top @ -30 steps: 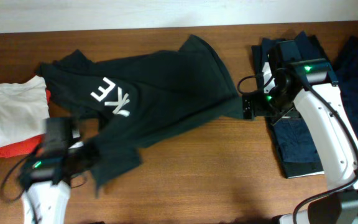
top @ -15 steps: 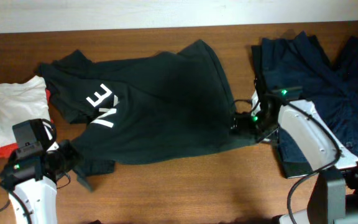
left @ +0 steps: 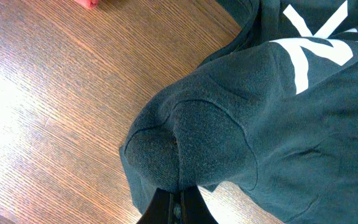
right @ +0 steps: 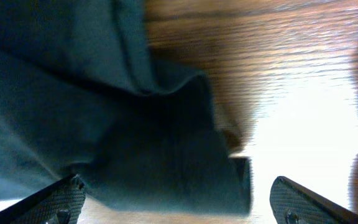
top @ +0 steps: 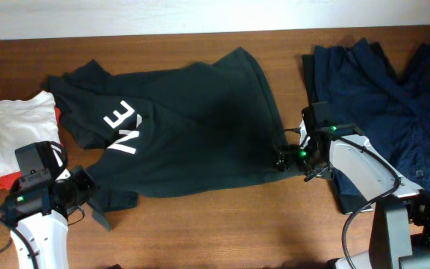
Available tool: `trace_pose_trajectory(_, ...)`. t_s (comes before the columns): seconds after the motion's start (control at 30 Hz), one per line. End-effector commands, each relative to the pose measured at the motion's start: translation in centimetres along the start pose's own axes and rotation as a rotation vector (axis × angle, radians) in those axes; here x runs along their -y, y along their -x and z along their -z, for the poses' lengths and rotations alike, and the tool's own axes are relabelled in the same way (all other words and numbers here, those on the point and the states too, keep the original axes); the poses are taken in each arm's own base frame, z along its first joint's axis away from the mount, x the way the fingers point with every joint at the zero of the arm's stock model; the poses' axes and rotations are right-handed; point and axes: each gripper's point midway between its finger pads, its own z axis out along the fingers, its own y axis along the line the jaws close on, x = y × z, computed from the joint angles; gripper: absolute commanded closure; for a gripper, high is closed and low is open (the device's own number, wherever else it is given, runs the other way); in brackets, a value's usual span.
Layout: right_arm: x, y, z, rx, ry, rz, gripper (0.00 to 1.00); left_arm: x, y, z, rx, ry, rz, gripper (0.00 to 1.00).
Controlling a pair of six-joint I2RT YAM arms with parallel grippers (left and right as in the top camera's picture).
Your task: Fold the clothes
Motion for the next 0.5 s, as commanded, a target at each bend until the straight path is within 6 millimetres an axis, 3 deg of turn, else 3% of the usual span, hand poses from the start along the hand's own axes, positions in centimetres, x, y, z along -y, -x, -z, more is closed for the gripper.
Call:
trace_pose_trajectory(0.0, 1.3, -0.2, -0.9, 0.019, -0.054, 0.012, 0.02, -0.2, 0.0, -0.1, -0.001, 0.005, -0.011, 0.99)
trace_pose_trajectory(0.07, 0.8, -0.8, -1.5, 0.005, -0.016, 0.035, 0.03, -0.2, -0.1, -0.1, -0.001, 0.005, -0.012, 1.00)
trace_pose_trajectory(0.13, -1.5, -1.6, -1.5, -0.028, 0.125, 0.141, 0.06, -0.2, -0.1, -0.1, -0.002, 0.005, -0.012, 1.00)
trace_pose_trajectory(0.2, -3.0, -2.4, -1.1, -0.055, 0.218, 0.210, 0.16, -0.2, -0.1, -0.1, -0.004, 0.006, -0.011, 0.99)
trace_pose_trajectory(0.27, -2.8, -3.3, -0.9, -0.094, 0.218, 0.205, 0.41, -0.2, -0.2, -0.1, -0.009, 0.008, -0.011, 0.99)
trace_pose_trajectory(0.37, -2.3, -4.0, 1.1, -0.167, 0.201, 0.164, 0.55, -0.2, -0.2, -0.1, -0.009, 0.008, -0.011, 0.99)
trace_pose_trajectory(0.43, -2.1, -3.6, 3.2, -0.198, 0.191, 0.136, 0.88, -0.3, -0.2, -0.1, -0.009, 0.008, -0.011, 1.00)
trace_pose_trajectory(0.47, -2.0, -3.3, 4.1, -0.202, 0.190, 0.125, 0.96, -0.3, -0.3, -0.1, -0.010, 0.008, -0.011, 1.00)
